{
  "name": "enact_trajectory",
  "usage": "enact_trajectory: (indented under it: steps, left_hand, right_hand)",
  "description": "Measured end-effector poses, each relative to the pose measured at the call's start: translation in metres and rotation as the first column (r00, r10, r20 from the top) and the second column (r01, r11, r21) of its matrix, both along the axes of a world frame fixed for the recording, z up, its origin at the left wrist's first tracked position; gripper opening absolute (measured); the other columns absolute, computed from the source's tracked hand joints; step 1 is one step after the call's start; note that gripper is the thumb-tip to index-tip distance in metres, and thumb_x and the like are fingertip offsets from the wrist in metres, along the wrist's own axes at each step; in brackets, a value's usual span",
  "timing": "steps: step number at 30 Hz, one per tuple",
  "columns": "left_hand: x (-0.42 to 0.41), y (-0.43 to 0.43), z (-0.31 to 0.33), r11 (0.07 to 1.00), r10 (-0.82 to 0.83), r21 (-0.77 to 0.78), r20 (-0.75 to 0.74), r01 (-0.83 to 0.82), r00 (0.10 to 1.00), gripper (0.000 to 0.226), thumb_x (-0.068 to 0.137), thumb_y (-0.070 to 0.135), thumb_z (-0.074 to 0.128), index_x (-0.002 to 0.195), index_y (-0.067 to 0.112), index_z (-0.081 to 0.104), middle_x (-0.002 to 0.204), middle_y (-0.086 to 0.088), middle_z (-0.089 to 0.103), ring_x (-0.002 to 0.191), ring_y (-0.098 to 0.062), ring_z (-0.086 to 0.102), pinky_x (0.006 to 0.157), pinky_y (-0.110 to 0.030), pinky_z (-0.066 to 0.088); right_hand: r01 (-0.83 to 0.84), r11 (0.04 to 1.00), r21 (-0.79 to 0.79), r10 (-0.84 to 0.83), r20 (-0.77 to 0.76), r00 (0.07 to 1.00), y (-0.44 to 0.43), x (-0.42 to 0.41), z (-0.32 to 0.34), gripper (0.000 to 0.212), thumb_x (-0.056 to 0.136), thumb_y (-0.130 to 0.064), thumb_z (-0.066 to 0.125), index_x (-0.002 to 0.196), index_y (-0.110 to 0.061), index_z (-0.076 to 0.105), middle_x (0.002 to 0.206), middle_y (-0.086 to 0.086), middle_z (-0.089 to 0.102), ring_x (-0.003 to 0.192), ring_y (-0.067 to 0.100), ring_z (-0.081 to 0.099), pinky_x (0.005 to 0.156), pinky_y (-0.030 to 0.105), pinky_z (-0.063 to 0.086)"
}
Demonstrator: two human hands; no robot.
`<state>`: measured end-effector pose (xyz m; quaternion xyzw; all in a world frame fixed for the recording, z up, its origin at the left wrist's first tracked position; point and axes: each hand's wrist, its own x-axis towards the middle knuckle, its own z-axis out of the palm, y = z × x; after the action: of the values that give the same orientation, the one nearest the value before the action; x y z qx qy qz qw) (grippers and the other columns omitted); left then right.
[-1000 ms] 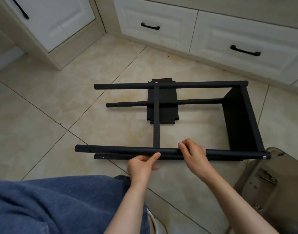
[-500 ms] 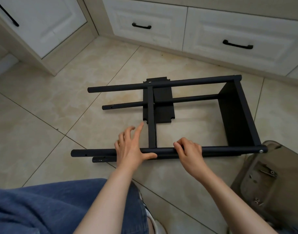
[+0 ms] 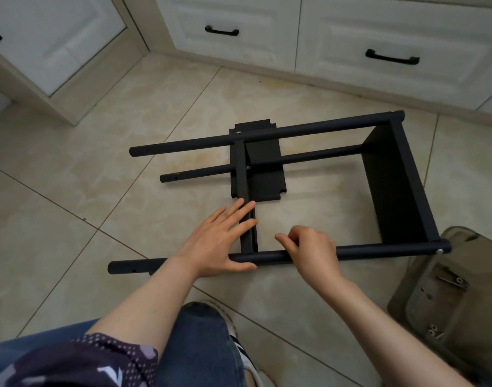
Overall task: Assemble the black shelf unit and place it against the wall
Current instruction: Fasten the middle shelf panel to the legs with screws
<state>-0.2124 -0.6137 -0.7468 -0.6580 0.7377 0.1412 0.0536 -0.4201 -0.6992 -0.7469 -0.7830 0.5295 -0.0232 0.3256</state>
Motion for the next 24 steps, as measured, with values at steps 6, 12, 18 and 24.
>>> enact_trajectory:
  steps: [6, 12, 18, 24]
  left_hand:
    - [-0.005, 0.006, -0.006, 0.998, 0.001, -0.061, 0.002, -0.001, 1.0, 0.084, 0.088, 0.08, 0.036, 0.154, 0.029, 0.036, 0.167, 0.01, -0.014, 0.153, -0.012, -0.019, 0.126, -0.043, -0.002]
    - [0.0, 0.006, -0.013, 0.991, -0.057, -0.121, 0.059, 0.064, 0.997, 0.082, 0.088, 0.081, 0.037, 0.151, 0.027, 0.041, 0.17, 0.003, -0.004, 0.156, -0.019, -0.009, 0.124, -0.048, 0.004]
    - [0.0, 0.008, -0.017, 0.987, -0.05, -0.152, 0.052, 0.057, 0.997, 0.079, 0.088, 0.08, 0.038, 0.148, 0.027, 0.043, 0.17, 0.002, -0.001, 0.157, -0.021, -0.005, 0.12, -0.055, 0.01]
    - [-0.001, 0.007, -0.018, 0.986, -0.052, -0.159, 0.022, 0.055, 0.998, 0.076, 0.087, 0.076, 0.045, 0.144, 0.026, 0.045, 0.17, -0.001, 0.006, 0.157, -0.024, 0.001, 0.117, -0.059, 0.026]
  right_hand:
    - [-0.042, 0.996, 0.073, 0.042, 0.01, 0.999, -0.02, 0.015, -0.008, 0.041, 0.091, -0.044, 0.066, 0.07, -0.009, 0.067, 0.061, 0.003, 0.061, 0.065, 0.023, 0.06, 0.062, 0.032, 0.048]
    - [-0.163, 0.944, 0.288, 0.149, 0.071, 0.986, -0.039, 0.034, -0.015, 0.031, 0.087, -0.041, 0.072, 0.083, -0.01, 0.076, 0.077, 0.006, 0.073, 0.074, 0.018, 0.07, 0.073, 0.028, 0.056]
    - [-0.325, 0.904, 0.28, 0.333, 0.02, 0.943, -0.044, 0.049, -0.02, 0.033, 0.09, -0.043, 0.068, 0.075, -0.013, 0.07, 0.075, 0.003, 0.071, 0.071, 0.018, 0.066, 0.075, 0.035, 0.057]
    - [-0.384, 0.768, 0.512, 0.346, 0.172, 0.922, -0.051, 0.055, -0.026, 0.029, 0.089, -0.027, 0.072, 0.064, -0.013, 0.068, 0.059, -0.003, 0.066, 0.049, 0.007, 0.057, 0.058, 0.021, 0.047]
